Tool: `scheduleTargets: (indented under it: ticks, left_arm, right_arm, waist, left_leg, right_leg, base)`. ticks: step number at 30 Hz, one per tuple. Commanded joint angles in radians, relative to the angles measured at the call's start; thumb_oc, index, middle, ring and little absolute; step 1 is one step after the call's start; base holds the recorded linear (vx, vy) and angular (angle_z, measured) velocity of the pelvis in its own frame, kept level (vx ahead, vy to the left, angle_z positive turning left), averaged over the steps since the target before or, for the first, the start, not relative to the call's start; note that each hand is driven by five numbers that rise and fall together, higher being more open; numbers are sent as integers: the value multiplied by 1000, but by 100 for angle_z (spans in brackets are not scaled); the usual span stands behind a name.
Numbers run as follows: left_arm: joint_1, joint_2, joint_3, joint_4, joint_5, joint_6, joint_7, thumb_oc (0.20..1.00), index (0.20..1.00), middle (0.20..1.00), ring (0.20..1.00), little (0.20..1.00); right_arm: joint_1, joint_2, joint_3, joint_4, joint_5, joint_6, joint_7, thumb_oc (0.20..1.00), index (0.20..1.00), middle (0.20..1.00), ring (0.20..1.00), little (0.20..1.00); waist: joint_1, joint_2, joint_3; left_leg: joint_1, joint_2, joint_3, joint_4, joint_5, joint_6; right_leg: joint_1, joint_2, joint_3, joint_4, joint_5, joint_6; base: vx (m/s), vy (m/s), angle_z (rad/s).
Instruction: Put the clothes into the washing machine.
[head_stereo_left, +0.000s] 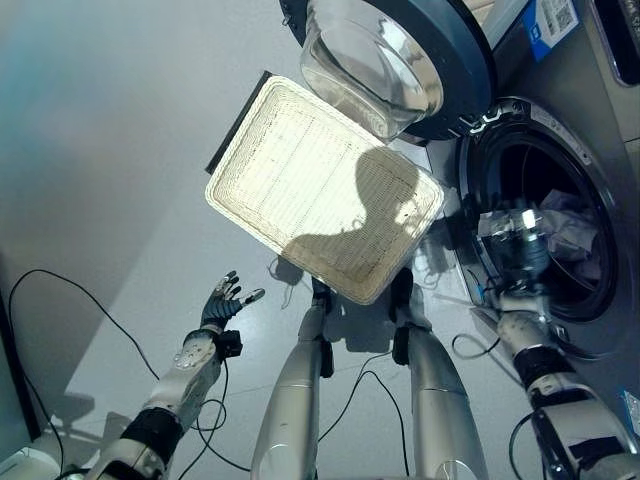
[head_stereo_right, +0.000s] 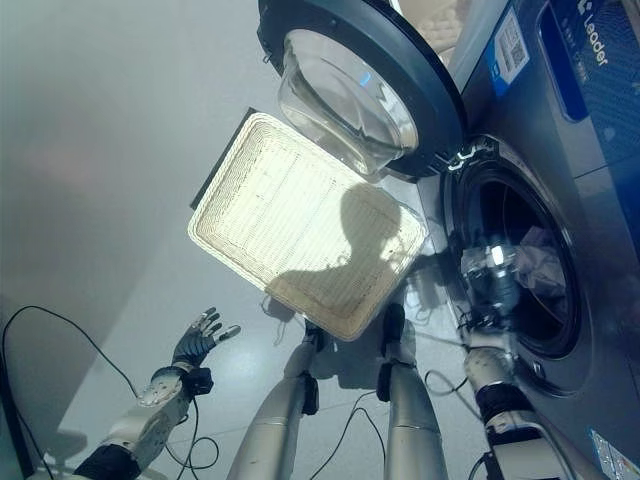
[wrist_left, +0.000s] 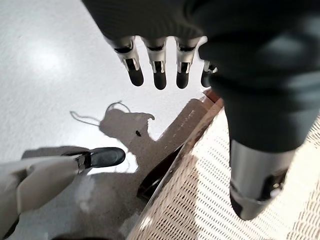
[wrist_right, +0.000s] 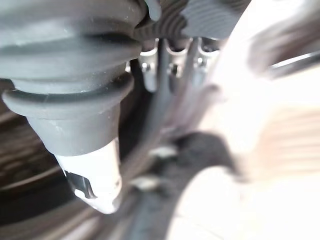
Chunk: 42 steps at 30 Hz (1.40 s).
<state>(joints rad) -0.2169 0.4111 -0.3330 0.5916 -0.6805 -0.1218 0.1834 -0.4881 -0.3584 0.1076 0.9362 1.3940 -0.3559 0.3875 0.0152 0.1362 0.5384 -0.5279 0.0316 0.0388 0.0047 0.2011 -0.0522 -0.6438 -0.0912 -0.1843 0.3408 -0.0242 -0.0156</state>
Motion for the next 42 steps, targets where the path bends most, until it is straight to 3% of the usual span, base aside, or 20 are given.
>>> scheduleTargets:
  ticks: [1,5,8,10,15,24,30,31,36,42]
  left_arm:
    - [17,-3,2,87,71,-48,-43,1000,1000,1000,1000,1000]
    - [31,-51,59,250,110,-73,-93,1000,1000,1000,1000,1000]
    - [46,-75,103,351,118,-91,-149,1000,1000,1000,1000,1000]
    - [65,-97,129,411,136,-111,-191,1000,1000,1000,1000,1000]
    - [102,-136,130,496,242,-92,-270,1000,1000,1000,1000,1000]
    - [112,-205,29,547,303,-109,-339,1000,1000,1000,1000,1000]
    - [109,-216,8,557,324,-81,-361,1000,1000,1000,1000,1000]
    - [105,-212,-6,582,361,-60,-360,1000,1000,1000,1000,1000]
    - [107,-203,9,615,357,2,-378,1000,1000,1000,1000,1000]
    - [131,-211,44,640,321,32,-391,1000,1000,1000,1000,1000]
  right_arm:
    - [56,-1,45,-7,-307,32,-26,1000,1000,1000,1000,1000]
    - [104,21,73,95,-453,61,-40,1000,1000,1000,1000,1000]
    - [146,37,85,161,-574,73,-101,1000,1000,1000,1000,1000]
    - [197,46,93,193,-702,46,-167,1000,1000,1000,1000,1000]
    - [291,71,133,223,-917,96,-171,1000,1000,1000,1000,1000]
    - [342,113,231,243,-1190,99,-207,1000,1000,1000,1000,1000]
    - [344,133,249,236,-1182,129,-221,1000,1000,1000,1000,1000]
    - [349,139,255,232,-1189,145,-228,1000,1000,1000,1000,1000]
    - [356,144,255,244,-1213,178,-244,1000,1000,1000,1000,1000]
    - [375,147,240,286,-1248,225,-252,1000,1000,1000,1000,1000]
  waist:
    - [23,-45,-18]
    - [24,-56,-18]
    - [22,-64,-18]
    - [17,-73,-22]
    - [9,-101,-127]
    - [16,-143,-293]
    - [19,-148,-355]
    - [11,-148,-388]
    - [-4,-145,-418]
    - [-3,-146,-441]
  left_leg:
    - [65,-69,21,56,-107,-4]
    - [138,-76,15,56,-123,3]
    - [217,-81,9,47,-137,7]
    - [294,-82,10,31,-148,10]
    - [398,-84,19,-21,-162,11]
    - [529,-92,31,-66,-195,30]
    - [572,-97,38,-67,-216,38]
    - [596,-99,46,-59,-232,44]
    - [627,-99,50,-44,-254,51]
    - [658,-102,46,-49,-264,55]
  right_leg:
    - [135,47,-30,-152,57,83]
    - [208,45,-20,-161,46,82]
    - [288,43,-10,-173,34,82]
    - [369,40,0,-199,32,85]
    - [487,35,-1,-272,37,98]
    - [623,36,-7,-342,45,115]
    - [670,36,-10,-365,47,116]
    - [694,39,-4,-364,37,113]
    - [724,45,7,-349,14,105]
    - [758,51,7,-370,18,100]
  base:
    - [-60,254,6]
    - [-34,185,5]
    - [-11,205,1]
    - [-20,231,1]
    - [27,145,-1]
    - [75,32,-1]
    - [93,-13,0]
    - [99,-15,-1]
    - [80,-6,-2]
    - [48,-23,1]
